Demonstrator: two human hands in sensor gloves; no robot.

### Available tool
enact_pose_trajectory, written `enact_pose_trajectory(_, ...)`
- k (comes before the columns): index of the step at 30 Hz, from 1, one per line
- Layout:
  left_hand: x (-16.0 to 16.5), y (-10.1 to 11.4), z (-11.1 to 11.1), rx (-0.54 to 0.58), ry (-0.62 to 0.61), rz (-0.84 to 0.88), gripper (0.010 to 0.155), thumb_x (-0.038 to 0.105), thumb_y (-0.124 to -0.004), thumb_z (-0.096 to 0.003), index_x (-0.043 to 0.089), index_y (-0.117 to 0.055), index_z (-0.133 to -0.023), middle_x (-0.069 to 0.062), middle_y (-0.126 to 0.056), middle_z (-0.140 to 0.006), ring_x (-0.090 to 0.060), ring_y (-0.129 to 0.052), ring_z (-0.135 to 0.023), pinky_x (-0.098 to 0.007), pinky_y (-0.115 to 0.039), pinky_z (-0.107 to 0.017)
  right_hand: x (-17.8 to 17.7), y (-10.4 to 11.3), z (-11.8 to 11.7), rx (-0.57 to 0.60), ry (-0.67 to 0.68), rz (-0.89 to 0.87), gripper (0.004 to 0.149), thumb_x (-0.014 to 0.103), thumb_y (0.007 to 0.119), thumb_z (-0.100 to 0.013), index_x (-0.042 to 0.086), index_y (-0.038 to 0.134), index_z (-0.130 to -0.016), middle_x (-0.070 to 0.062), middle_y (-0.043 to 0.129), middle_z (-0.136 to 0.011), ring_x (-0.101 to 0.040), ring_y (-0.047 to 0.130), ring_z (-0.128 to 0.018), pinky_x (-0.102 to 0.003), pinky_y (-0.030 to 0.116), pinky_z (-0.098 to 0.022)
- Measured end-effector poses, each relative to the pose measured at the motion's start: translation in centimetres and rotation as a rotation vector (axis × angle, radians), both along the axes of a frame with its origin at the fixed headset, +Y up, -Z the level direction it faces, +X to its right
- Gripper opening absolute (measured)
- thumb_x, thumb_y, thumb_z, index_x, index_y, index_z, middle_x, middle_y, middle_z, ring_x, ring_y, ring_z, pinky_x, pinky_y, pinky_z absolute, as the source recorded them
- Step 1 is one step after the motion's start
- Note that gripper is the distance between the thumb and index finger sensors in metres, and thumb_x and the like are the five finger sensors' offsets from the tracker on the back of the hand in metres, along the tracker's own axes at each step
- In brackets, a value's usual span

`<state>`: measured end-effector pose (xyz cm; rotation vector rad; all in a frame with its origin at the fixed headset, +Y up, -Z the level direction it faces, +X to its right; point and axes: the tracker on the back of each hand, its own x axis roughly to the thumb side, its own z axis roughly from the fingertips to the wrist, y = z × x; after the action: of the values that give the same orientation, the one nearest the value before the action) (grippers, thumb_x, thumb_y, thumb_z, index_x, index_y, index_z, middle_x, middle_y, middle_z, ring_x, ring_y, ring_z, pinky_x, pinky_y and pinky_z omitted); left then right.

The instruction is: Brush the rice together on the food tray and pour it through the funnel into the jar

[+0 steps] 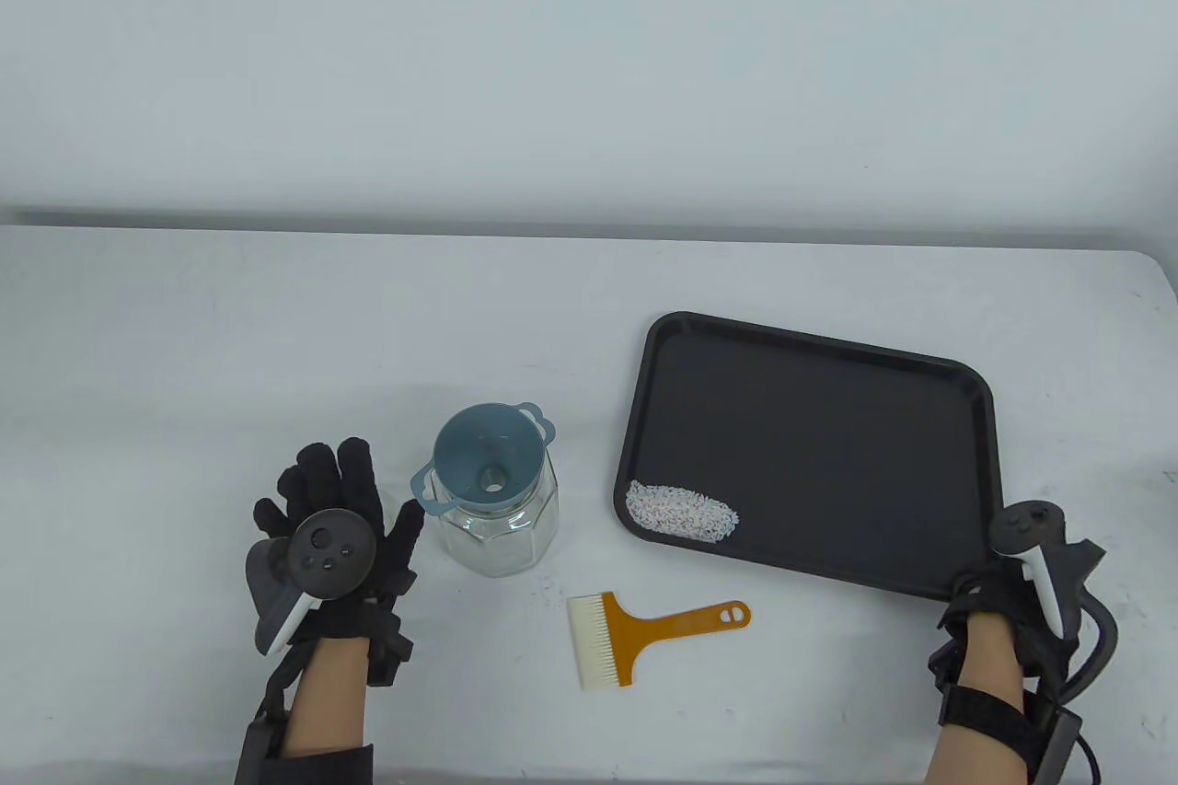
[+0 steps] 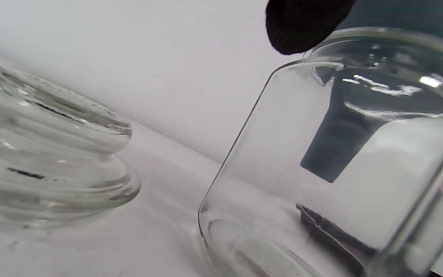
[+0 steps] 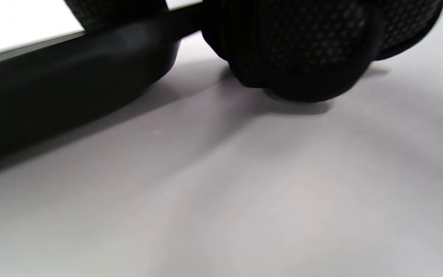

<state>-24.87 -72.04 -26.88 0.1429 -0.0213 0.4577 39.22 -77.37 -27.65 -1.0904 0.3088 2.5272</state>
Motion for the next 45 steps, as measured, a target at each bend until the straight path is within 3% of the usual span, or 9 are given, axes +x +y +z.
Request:
enact_pose_trajectory(7,0.0,0.0,0.0,-0.001,0.001,0.001,0.085,0.046,-0.061,-0.0573,0.002,-0.013,-0.113,-0.043,-0.008,-0.111,-0.079,-0.012,-0.094,-0.085,-0.001,-0.051,0.6,0.4,0.9,0.367,-0.118,-0.249,0.045,0.023,0.064,-0.050,-0.010,0.054,-0.078,-0.019,0.078,-0.069,-0.031,0.099,-0.043,-0.056,0.075,-0.037)
enact_pose_trajectory(15,-0.1,0.0,0.0,0.003,0.005,0.016,0.086,0.046,-0.061,-0.0572,0.002,-0.013,-0.113,-0.043,-0.008,-0.111,-0.080,-0.012,-0.094,-0.085,-0.001,-0.051,0.7,-0.2,1.4,0.676,-0.229,-0.509,0.041,0.021,0.063,-0.049,-0.011,0.054,-0.074,-0.019,0.084,-0.065,-0.026,0.108,-0.033,-0.048,0.083,-0.031)
enact_pose_trajectory(36,-0.9,0.2,0.1,0.015,0.028,0.088,0.084,0.045,-0.060,-0.0575,0.002,-0.013,-0.113,-0.044,-0.008,-0.110,-0.080,-0.013,-0.094,-0.085,-0.002,-0.051,-1.1,1.8,0.9,1.002,-0.185,-0.658,0.045,0.025,0.058,-0.052,-0.010,0.048,-0.079,-0.023,0.085,-0.063,-0.025,0.108,-0.030,-0.044,0.085,-0.031)
enact_pose_trajectory(45,-1.5,0.4,0.0,0.043,0.050,0.166,0.080,0.040,-0.058,-0.0580,0.001,-0.015,-0.113,-0.045,-0.012,-0.110,-0.080,-0.017,-0.094,-0.086,-0.005,-0.052,-3.0,4.6,0.5,1.129,-0.073,-0.825,0.050,0.023,0.055,-0.053,-0.014,0.041,-0.084,-0.028,0.082,-0.065,-0.028,0.108,-0.033,-0.046,0.084,-0.033)
